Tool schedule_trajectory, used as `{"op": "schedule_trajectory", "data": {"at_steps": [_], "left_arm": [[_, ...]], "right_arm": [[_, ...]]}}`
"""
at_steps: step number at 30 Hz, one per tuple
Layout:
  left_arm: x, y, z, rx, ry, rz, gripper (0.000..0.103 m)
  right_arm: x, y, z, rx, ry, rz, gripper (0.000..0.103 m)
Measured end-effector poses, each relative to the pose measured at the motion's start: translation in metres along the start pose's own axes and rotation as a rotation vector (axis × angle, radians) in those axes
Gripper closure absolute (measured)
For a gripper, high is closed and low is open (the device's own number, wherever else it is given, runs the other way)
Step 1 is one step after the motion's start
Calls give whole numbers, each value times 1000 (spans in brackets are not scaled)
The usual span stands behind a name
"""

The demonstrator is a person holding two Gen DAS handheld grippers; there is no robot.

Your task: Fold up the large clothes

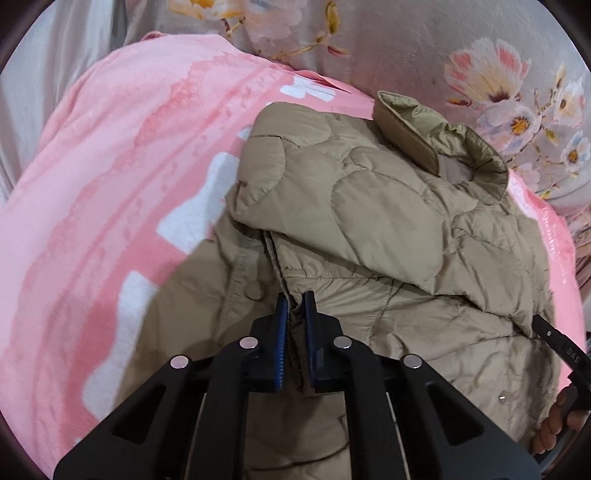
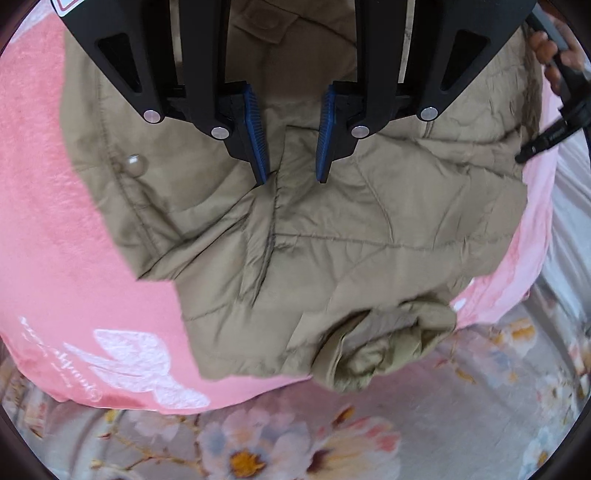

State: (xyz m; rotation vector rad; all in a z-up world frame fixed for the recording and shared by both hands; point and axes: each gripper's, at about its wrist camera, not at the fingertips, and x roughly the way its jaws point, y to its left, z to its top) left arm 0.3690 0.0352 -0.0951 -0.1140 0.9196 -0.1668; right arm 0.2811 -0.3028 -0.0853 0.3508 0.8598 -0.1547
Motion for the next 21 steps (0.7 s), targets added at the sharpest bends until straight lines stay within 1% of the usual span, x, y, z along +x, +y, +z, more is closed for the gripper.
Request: {"op": "schedule_trajectory", "data": {"at_steps": [2, 3, 4, 5, 6, 8, 9, 10, 12, 13, 14, 15, 17, 18, 19, 21], "left_arm": [[-1, 5, -3, 8, -10, 31, 95], [1, 6, -2, 8, -12, 42, 95], [4, 8, -2, 3, -10, 45, 95], [6, 9, -2, -2, -8, 45, 95], [8, 10, -2, -1, -5, 48, 95], [10, 8, -4, 10, -11, 57, 95], [11, 7, -4, 17, -14, 63, 95], [12, 7, -5, 19, -16, 66, 95], [13, 6, -7, 22, -19, 70, 95], [14, 6, -7, 24, -21, 74, 95], [15, 6, -8, 25, -24, 78, 95], [15, 5, -9, 27, -27, 79, 95], [16, 4, -10, 33, -32, 85, 95], [16, 3, -10, 38, -35, 89, 95], [16, 3, -10, 40, -35, 91, 95], [14, 4, -8, 36, -36, 86, 95]], "right_arm": [[3, 4, -1, -28, 9, 5, 87], [3, 6, 1, -34, 13, 4, 97], [2, 8, 3, -34, 8, 11, 99], [-3, 10, 6, -39, -4, 17, 100], [-14, 13, 11, -51, -38, 11, 100], [-43, 20, 24, -84, -130, -10, 100], [-64, 23, 33, -100, -182, -3, 100], [-75, 23, 39, -106, -204, 2, 100], [-85, 18, 48, -113, -235, -32, 100], [-83, 15, 50, -120, -244, -87, 100], [-74, 7, 51, -125, -235, -159, 100], [-64, 0, 50, -119, -210, -179, 100], [-29, -22, 39, -74, -97, -159, 100], [-17, -26, 32, -63, -60, -150, 100], [-7, -29, 24, -64, -37, -143, 100], [-1, -27, 11, -89, -39, -154, 100]]}}
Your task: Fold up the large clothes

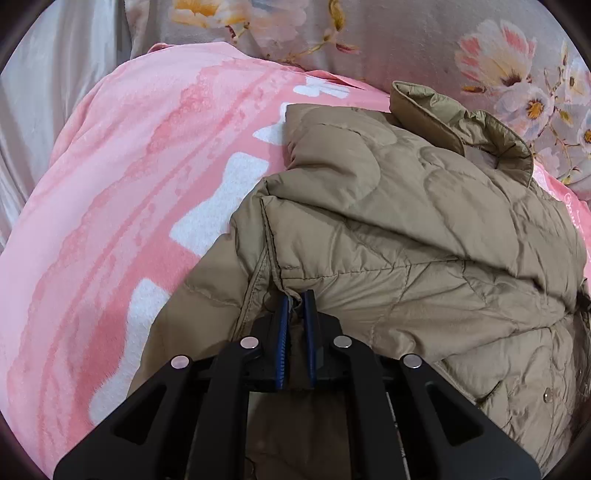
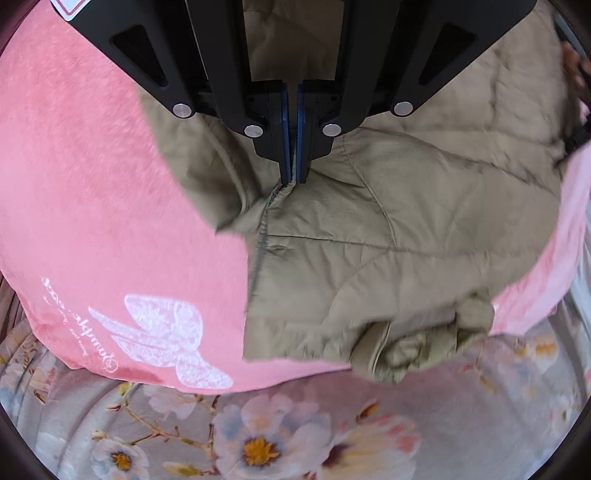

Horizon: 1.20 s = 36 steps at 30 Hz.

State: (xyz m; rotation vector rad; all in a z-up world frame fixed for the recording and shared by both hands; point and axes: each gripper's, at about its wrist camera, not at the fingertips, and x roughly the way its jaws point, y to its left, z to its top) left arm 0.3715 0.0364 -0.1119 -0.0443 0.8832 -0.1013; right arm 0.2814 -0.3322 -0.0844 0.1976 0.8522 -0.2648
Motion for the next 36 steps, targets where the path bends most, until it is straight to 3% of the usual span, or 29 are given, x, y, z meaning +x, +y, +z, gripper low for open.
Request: {"op": "schedule_trajectory", "data": {"at_steps": [4, 6, 9, 11, 15, 23, 26, 27, 28, 31, 33, 36], "left_arm": [[-17, 19, 11, -38, -56, 63, 95], [-29, 36, 21, -70, -91, 73, 95], [-38, 57, 40, -144, -76, -32, 95], [-36, 56, 52, -166, -53, -99, 94], [-8, 41, 67, -218, 40, -244, 69], [27, 48, 73, -402, 113, -286, 70], [-5, 64, 67, -439, 45, -284, 63], [-8, 68, 65, -448, 40, -278, 50], [-7, 74, 63, -474, 48, -277, 45], [9, 85, 61, -543, 105, -333, 46], [13, 87, 60, -579, 99, -390, 46], [17, 83, 67, -574, 79, -398, 46]], "right_arm": [[-6, 8, -3, -28, -13, 6, 100], [-15, 8, 1, -2, -22, 82, 100], [-29, 19, 14, 6, -43, 186, 100], [-36, 38, 22, -23, -57, 210, 100], [-39, 57, 25, -55, -82, 174, 100], [-36, 38, 21, -19, -65, 171, 100], [-40, 32, 22, 5, -77, 182, 100], [-41, 31, 23, 8, -83, 186, 100], [-43, 31, 24, 12, -90, 189, 100], [-48, 33, 27, 6, -106, 196, 100], [-50, 34, 28, 0, -109, 193, 100], [-58, 33, 33, 4, -130, 191, 100]]}}
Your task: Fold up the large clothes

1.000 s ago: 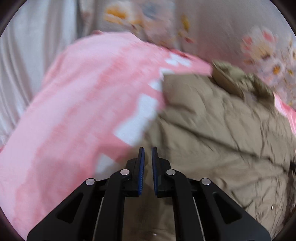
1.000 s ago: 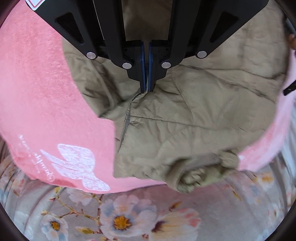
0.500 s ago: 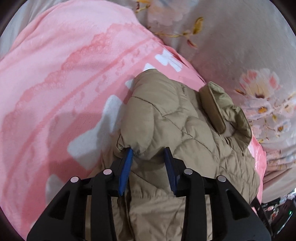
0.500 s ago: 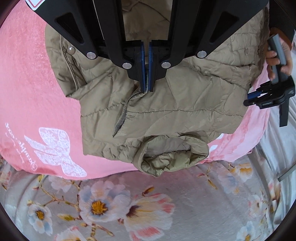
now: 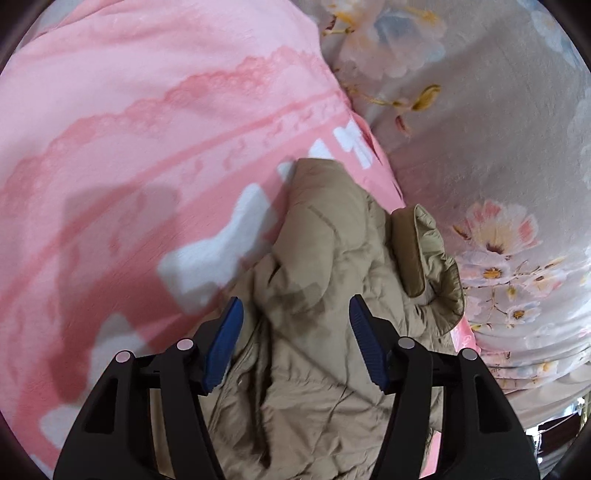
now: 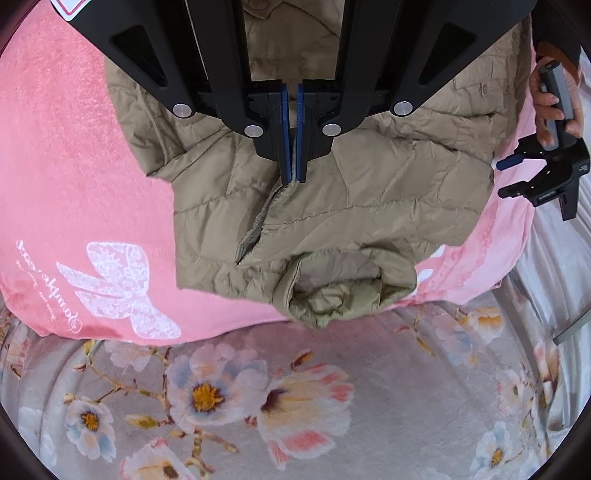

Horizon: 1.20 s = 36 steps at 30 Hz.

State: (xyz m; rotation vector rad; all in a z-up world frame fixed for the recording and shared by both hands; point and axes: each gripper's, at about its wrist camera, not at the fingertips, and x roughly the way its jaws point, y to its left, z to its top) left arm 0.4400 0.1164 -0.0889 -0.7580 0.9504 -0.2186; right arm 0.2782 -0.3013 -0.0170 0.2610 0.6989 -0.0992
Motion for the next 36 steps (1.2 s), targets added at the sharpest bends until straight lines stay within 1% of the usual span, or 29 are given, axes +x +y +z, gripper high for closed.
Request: {"op": "schedule_trajectory", "data": {"at_steps": [2, 4, 5, 8, 9, 11, 12, 13, 15, 16, 17, 19, 20, 21, 22, 23, 24, 25, 27, 29, 31, 33, 36], "left_arm": [[9, 1, 3, -22, 21, -2, 46], [16, 2, 3, -48, 49, -28, 50], [18, 0, 3, -61, 57, -45, 50], [18, -8, 3, -54, 53, -72, 51], [18, -12, 4, -44, 44, -65, 53], [20, -16, 9, -28, 26, -30, 66], [22, -15, 12, -30, 18, -5, 80], [23, -13, 15, -31, 14, 10, 86], [20, -10, 17, -29, -5, 33, 94], [13, -12, 15, -7, -28, 46, 96], [0, -15, 10, 24, -65, 48, 96], [-25, -20, -5, 89, -123, 48, 97], [-33, -19, -13, 120, -137, 61, 97], [-34, -16, -18, 137, -138, 79, 98], [-29, -11, -23, 156, -124, 117, 98], [-16, -1, -27, 165, -89, 170, 99], [-6, 7, -30, 159, -65, 199, 102], [-2, 13, -31, 153, -56, 218, 103], [3, 23, -33, 142, -49, 199, 102], [3, 21, -35, 169, -61, 215, 102], [6, 13, -39, 217, -76, 252, 102], [9, 6, -44, 273, -96, 294, 102], [13, -6, -51, 357, -115, 368, 102]], "right_arm": [[-7, 0, 6, 6, -25, 3, 100], [-17, -1, 17, 10, -51, 18, 100], [-20, -1, 21, 11, -59, 23, 100], [-27, 1, 31, -2, -78, 16, 100], [-27, 2, 31, -5, -79, 16, 100], [-28, 4, 28, -12, -79, 18, 100], [-28, 5, 25, -17, -80, 13, 100], [-28, 5, 24, -20, -81, 13, 100], [-31, 5, 20, -15, -102, 11, 100], [-32, 5, 21, -13, -110, 11, 101], [-38, 4, 19, -4, -132, 16, 101], [-43, -2, 12, 1, -143, -11, 101], [-32, -8, 3, -13, -104, -48, 101], [-19, -15, -4, -13, -55, -57, 102], [-2, -25, -12, 10, 8, -54, 102], [18, -33, -24, 37, 80, -55, 102], [27, -35, -31, 35, 104, -66, 102], [35, -35, -38, 21, 121, -77, 102], [47, -34, -51, 6, 143, -91, 102], [55, -32, -55, -10, 149, -104, 101], [58, -33, -55, -14, 153, -104, 101], [64, -32, -56, -46, 156, -112, 100], [59, -32, -59, -53, 155, -103, 99]]}}
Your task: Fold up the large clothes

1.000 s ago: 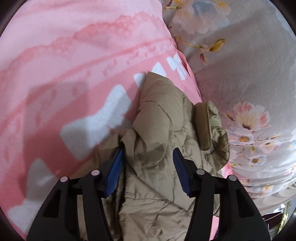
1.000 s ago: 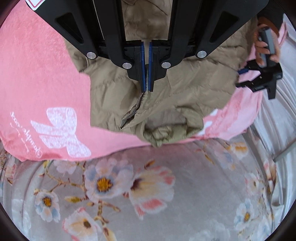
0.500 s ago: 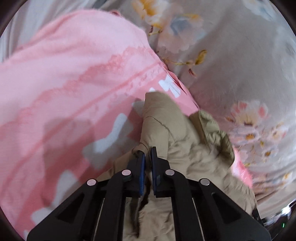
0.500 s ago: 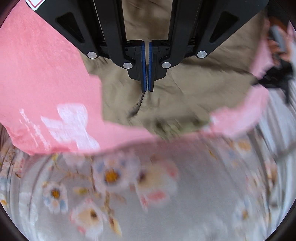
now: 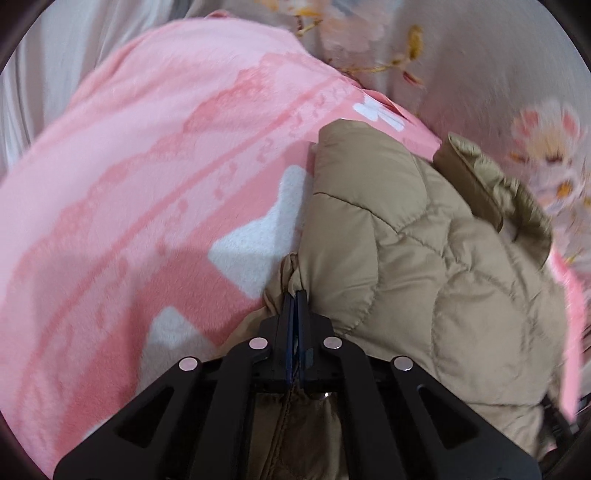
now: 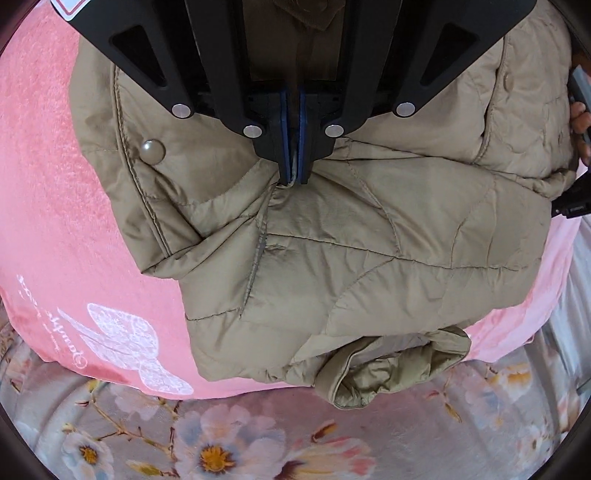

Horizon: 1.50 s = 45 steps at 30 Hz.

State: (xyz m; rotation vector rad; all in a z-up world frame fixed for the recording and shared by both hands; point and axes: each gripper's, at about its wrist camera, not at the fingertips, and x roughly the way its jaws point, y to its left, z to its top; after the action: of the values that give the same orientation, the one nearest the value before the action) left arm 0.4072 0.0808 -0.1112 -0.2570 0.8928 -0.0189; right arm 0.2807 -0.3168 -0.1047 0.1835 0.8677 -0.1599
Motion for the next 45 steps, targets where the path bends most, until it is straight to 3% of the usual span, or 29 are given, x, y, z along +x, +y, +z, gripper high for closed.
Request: {"op": "schedule_trajectory", "data": {"at_steps": [5, 8, 12, 17, 22, 29, 45], "left_arm": [[-44, -12, -6, 153, -47, 104, 99], [-75, -28, 1, 209, -97, 101, 84], [-97, -90, 18, 276, -171, 44, 57], [-58, -148, 11, 346, -146, 59, 57], [-9, -150, -12, 320, -84, 78, 56], [-1, -152, -35, 370, -159, 125, 53], [5, -157, -40, 403, -172, 173, 50]], "right_arm": [[-44, -7, -11, 27, -11, -52, 80], [-76, -1, -3, 25, -91, -80, 77], [-81, 41, 29, -12, -143, 13, 77], [-33, 81, 44, -51, -101, 26, 77], [3, 84, 31, -46, -67, 2, 77], [15, 88, 19, -66, -88, -19, 77], [24, 94, 14, -97, -90, -71, 76]]}}
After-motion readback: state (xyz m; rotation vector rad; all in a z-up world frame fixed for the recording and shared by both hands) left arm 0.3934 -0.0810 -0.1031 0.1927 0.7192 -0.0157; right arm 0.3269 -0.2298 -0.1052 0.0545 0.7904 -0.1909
